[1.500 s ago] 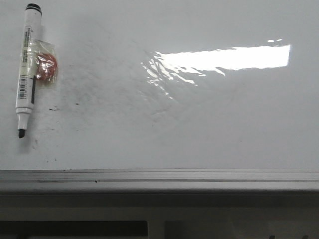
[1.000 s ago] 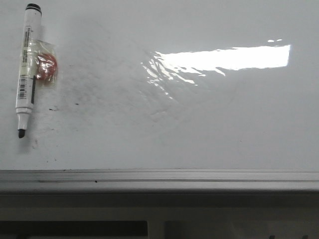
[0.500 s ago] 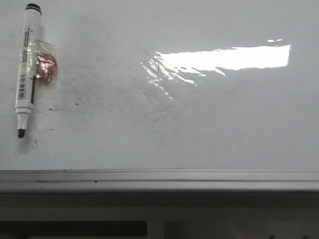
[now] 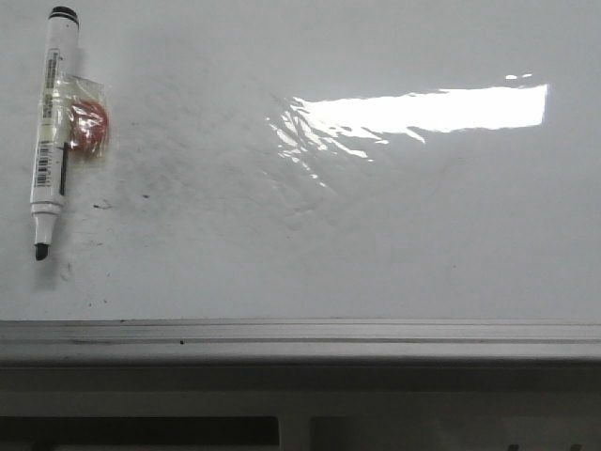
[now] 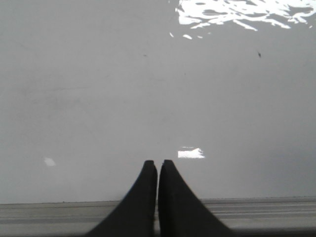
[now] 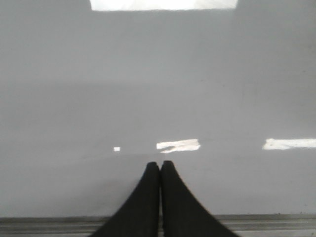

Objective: Write number 8 on whiteboard

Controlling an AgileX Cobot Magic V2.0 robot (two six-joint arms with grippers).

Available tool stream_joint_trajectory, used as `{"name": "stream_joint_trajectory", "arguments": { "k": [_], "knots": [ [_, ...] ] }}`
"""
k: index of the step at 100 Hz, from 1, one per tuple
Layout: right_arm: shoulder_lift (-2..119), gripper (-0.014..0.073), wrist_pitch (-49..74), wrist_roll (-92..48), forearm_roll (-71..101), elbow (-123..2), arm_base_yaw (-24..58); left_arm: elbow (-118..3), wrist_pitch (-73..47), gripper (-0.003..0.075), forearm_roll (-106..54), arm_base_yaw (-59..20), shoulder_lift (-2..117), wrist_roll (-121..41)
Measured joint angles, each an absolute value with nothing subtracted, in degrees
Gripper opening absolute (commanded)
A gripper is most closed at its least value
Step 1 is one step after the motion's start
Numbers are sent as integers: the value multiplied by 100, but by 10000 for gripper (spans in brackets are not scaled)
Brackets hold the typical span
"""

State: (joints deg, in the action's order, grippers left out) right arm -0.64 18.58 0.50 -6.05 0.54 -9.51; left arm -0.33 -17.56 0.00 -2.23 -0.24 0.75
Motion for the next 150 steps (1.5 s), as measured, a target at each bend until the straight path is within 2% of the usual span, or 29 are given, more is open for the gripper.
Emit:
{"name": "stream_joint_trajectory", "arguments": {
  "k": [21, 57, 70, 87, 106, 129, 136, 150],
  "knots": [
    [-64, -71, 1546, 50, -663, 54, -951, -33, -1388, -20, 0, -223, -24, 75],
    [-64, -71, -828, 60, -689, 54, -951, -33, -501, -20, 0, -223, -24, 75],
    [-64, -71, -1195, 60, -703, 54, -951, -33, -412, -20, -119, -223, -24, 75],
    [-64, -71, -901, 60, -724, 38, -951, -46, -302, -21, -211, -223, -24, 75],
    [40, -71, 988, 49, -562, -529, -951, -528, -965, -20, -231, -223, 55, 75],
    [805, -71, 1523, 56, 135, -1070, -951, -1031, -1042, -18, -231, -223, 737, 75],
    [915, -71, 1546, 56, 230, -1110, -951, -1057, -1019, 13, -236, -223, 896, 75],
    [963, -71, 1571, 56, 296, -1118, -951, -1069, -947, 214, -236, -223, 1146, 75]
  ]
}}
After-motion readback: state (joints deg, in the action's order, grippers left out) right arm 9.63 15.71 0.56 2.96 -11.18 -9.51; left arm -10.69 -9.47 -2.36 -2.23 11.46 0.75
